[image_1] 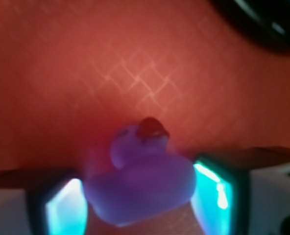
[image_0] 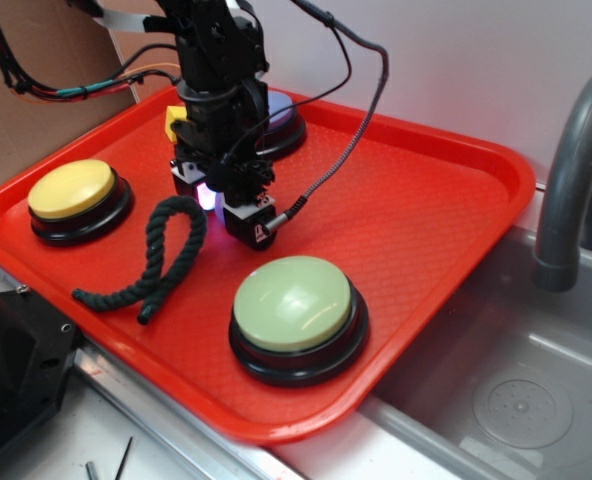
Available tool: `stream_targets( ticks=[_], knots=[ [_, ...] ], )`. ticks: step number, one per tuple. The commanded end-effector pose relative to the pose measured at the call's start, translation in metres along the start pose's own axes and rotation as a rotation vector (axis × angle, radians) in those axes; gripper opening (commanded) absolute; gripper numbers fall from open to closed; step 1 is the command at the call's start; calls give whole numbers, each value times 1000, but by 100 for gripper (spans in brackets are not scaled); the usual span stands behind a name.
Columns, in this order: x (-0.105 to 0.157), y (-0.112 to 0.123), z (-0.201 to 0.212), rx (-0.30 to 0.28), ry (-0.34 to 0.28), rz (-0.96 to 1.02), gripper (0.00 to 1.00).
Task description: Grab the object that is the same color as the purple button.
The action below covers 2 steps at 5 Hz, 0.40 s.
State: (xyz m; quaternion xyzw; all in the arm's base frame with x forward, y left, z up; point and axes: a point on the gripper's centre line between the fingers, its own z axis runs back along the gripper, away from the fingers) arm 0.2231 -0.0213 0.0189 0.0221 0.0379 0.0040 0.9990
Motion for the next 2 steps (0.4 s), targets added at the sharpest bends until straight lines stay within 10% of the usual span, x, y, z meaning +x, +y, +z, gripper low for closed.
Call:
stream_targets(
  ticks=[1, 2],
  knots=[
    [7, 6, 11, 8, -39, 7, 0],
    [16, 7, 56, 25, -73, -29, 0]
  ],
)
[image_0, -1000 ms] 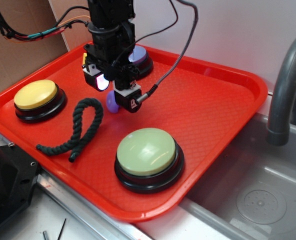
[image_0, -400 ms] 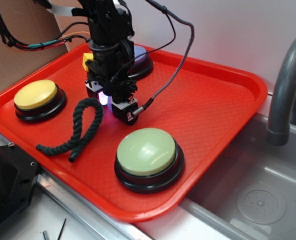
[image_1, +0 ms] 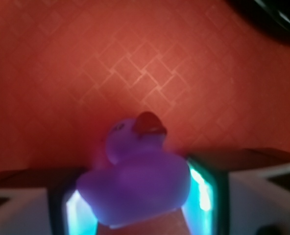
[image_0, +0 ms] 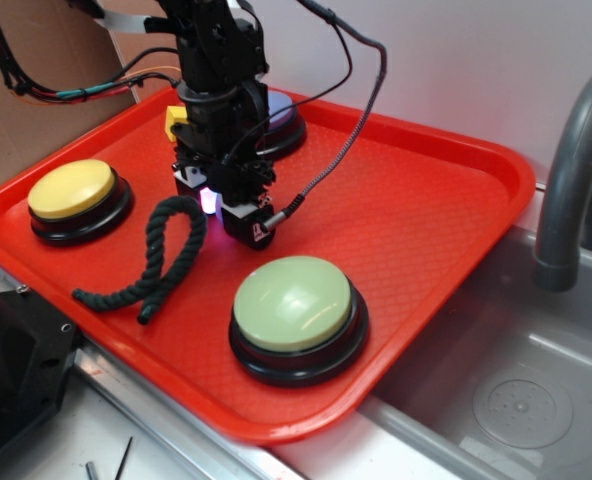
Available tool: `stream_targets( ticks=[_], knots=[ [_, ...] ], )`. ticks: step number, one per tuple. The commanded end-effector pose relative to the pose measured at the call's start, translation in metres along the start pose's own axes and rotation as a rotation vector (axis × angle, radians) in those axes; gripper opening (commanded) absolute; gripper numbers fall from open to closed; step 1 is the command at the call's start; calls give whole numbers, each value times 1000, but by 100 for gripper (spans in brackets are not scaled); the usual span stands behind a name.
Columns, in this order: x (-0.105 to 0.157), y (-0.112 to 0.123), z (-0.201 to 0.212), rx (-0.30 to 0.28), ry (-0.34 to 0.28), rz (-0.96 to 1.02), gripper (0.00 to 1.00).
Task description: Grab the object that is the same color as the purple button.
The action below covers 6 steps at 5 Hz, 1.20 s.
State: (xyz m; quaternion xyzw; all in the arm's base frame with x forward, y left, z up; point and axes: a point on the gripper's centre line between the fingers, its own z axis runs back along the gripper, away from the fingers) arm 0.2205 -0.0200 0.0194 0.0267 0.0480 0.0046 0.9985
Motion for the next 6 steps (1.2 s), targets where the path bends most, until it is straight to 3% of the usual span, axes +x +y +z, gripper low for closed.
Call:
stream_targets(
  ticks=[1, 3, 4, 6],
  knots=[
    [24, 0, 109, 15, -156, -48, 0],
    [-21, 13, 204, -39, -144, 96, 0],
    [-36, 21, 222, -51, -147, 216, 0],
    [-32, 35, 223, -45, -225, 232, 0]
  ],
)
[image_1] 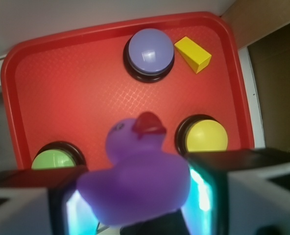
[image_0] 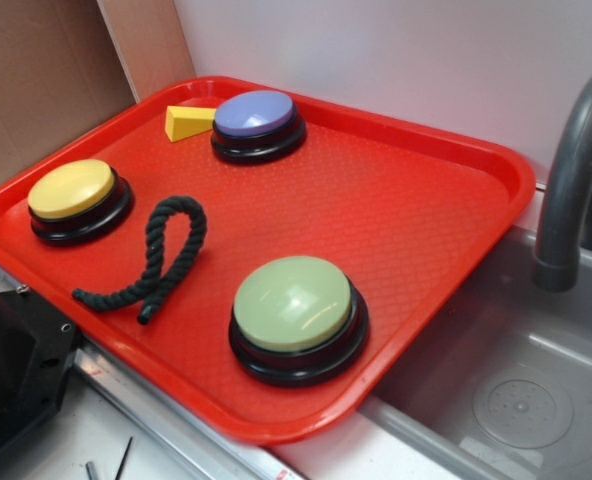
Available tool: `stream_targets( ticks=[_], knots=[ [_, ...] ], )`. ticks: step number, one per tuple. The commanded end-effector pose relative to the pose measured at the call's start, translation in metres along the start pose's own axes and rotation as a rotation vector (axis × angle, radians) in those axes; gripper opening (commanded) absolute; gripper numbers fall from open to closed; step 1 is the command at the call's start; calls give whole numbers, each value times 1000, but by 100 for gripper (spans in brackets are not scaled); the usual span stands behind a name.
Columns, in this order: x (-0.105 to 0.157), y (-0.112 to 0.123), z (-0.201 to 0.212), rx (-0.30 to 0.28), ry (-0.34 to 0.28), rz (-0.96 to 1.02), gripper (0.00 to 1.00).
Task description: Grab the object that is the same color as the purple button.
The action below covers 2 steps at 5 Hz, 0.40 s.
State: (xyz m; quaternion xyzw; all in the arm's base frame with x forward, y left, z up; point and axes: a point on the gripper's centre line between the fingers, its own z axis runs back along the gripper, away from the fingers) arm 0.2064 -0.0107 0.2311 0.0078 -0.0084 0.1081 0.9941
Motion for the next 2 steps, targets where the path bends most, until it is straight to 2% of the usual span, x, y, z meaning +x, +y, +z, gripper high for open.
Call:
stream_targets(
  ticks=[1, 2],
  knots=[
    [12, 11, 11, -11, -128, 9, 0],
    [15, 8, 3, -12, -123, -7, 0]
  ],
)
